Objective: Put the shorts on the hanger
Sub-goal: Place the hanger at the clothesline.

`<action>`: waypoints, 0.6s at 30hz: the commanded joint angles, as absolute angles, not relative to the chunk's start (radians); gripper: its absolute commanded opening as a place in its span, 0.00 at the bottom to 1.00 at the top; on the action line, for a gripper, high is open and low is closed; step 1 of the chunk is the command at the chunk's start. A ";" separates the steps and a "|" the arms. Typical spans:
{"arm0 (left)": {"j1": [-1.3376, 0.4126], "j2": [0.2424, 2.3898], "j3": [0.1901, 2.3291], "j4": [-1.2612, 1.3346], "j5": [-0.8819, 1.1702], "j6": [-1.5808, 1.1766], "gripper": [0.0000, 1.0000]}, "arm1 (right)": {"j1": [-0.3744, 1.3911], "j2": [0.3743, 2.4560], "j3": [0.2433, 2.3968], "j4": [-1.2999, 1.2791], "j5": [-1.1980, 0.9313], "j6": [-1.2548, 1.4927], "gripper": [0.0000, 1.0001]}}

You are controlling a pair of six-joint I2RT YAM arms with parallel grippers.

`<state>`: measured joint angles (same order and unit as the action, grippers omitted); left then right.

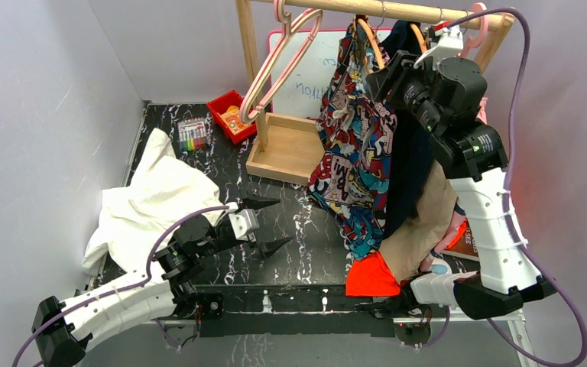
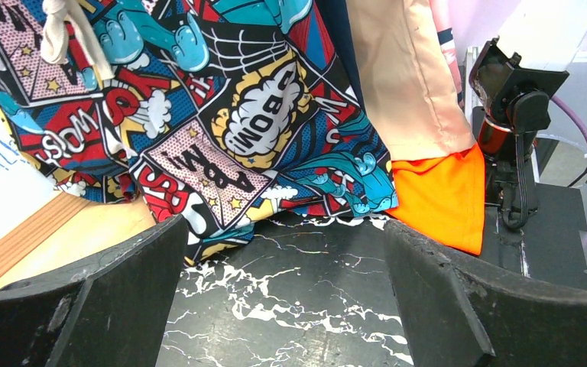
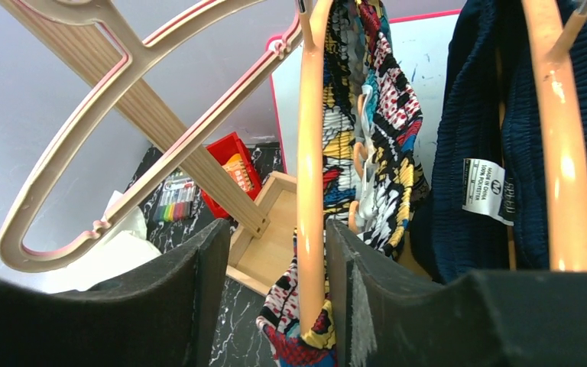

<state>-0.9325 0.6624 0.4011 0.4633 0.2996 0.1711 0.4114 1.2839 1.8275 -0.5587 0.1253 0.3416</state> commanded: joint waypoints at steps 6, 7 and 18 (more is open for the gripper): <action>-0.933 0.649 0.413 0.489 0.294 0.166 0.98 | 0.410 1.175 1.829 -0.557 0.111 0.294 0.63; -0.933 0.648 0.412 0.490 0.290 0.167 0.98 | 0.409 1.157 1.822 -0.562 0.109 0.287 0.63; -0.933 0.645 0.408 0.492 0.248 0.169 0.98 | 0.410 1.064 1.790 -0.622 0.092 0.264 0.64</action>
